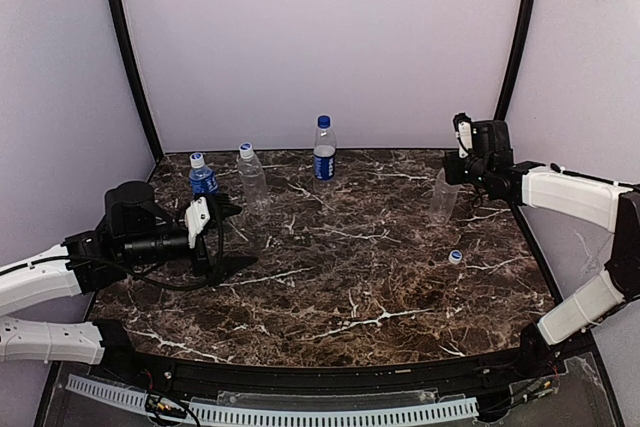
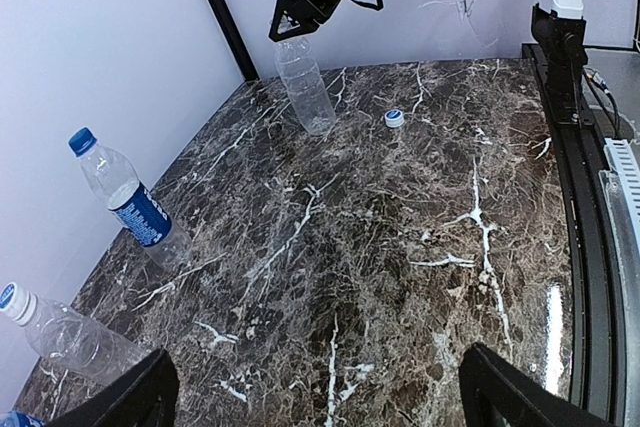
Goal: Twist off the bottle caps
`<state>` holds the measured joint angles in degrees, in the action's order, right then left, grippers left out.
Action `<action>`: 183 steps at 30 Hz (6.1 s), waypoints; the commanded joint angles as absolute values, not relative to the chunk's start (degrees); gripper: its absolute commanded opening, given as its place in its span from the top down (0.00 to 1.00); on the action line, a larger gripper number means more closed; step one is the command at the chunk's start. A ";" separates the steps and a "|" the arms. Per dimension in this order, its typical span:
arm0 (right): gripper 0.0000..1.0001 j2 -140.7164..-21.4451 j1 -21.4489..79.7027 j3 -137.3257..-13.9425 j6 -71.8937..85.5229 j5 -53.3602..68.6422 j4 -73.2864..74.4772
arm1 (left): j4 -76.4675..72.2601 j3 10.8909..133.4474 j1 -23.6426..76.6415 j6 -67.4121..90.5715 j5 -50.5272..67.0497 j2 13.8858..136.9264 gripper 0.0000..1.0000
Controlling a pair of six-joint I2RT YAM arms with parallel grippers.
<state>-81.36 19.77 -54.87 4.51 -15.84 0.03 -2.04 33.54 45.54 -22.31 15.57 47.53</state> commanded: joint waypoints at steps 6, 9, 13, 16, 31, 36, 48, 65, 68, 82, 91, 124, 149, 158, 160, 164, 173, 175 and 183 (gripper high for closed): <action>0.41 -80.95 19.52 -56.00 3.41 -15.05 2.27 | -1.93 32.26 45.19 -22.68 15.85 46.60 0.01; 0.37 -80.93 19.51 -56.65 3.05 -14.70 2.59 | -1.93 32.28 45.18 -22.68 15.82 46.58 0.01; 0.21 -80.95 19.47 -57.48 2.66 -14.61 3.44 | -1.93 32.21 45.05 -22.28 15.22 46.52 0.01; 0.02 -80.65 19.51 -58.85 2.35 -14.50 4.65 | -2.52 31.98 44.49 -21.05 13.49 46.26 0.01; 0.01 -69.70 19.55 -64.27 2.48 14.14 0.59 | -1.36 30.69 22.32 -0.71 -4.37 43.34 0.01; 0.01 -69.27 19.97 -64.24 4.30 19.19 -2.36 | 3.93 32.57 14.79 -0.60 0.59 45.31 0.01; 0.01 -68.84 20.74 -63.45 0.88 21.55 -0.48 | -7.15 42.81 2.26 -12.09 21.44 67.20 0.01; 0.01 -70.09 21.01 -63.11 -1.05 19.83 1.73 | -11.51 52.11 3.47 -10.15 24.54 80.16 0.24; 0.01 -70.26 21.01 -62.70 -1.61 19.42 2.22 | -11.83 52.53 3.72 -10.60 24.53 81.07 0.31; 0.01 -69.83 20.96 -62.45 -2.81 18.87 4.45 | -11.70 52.50 5.67 -13.05 23.34 82.03 0.72; 0.01 -68.78 21.30 -62.71 -3.02 20.94 6.45 | -6.25 51.20 5.96 -15.82 26.27 76.41 0.99; 0.15 -106.38 63.28 -89.99 -10.23 31.32 1.14 | 25.42 60.10 31.82 -19.14 48.10 56.01 0.99; 0.51 -98.19 61.72 -85.24 8.47 16.44 -11.18 | 9.72 48.78 32.34 -8.89 25.28 49.29 0.01; 0.52 -98.75 63.48 -86.39 10.05 17.66 -15.09 | 4.90 46.71 36.71 -9.10 31.99 51.02 0.01; 0.51 -99.14 63.58 -86.81 10.07 17.83 -14.82 | 3.41 46.63 36.94 -7.88 31.63 51.61 0.01; 0.51 -99.40 63.84 -86.58 10.66 18.45 -15.74 | 1.14 46.23 37.03 -5.63 32.32 52.29 0.07; 0.51 -99.82 63.96 -86.90 10.81 20.06 -16.49 | -1.40 46.39 37.08 -2.35 32.48 53.47 0.20; 0.51 -99.92 64.03 -86.93 10.82 20.21 -16.47 | -2.09 46.47 37.13 -1.58 32.93 53.66 0.19; 0.51 -99.68 64.06 -86.40 10.90 20.74 -16.42 | -2.64 46.13 37.13 -1.21 32.14 53.82 0.01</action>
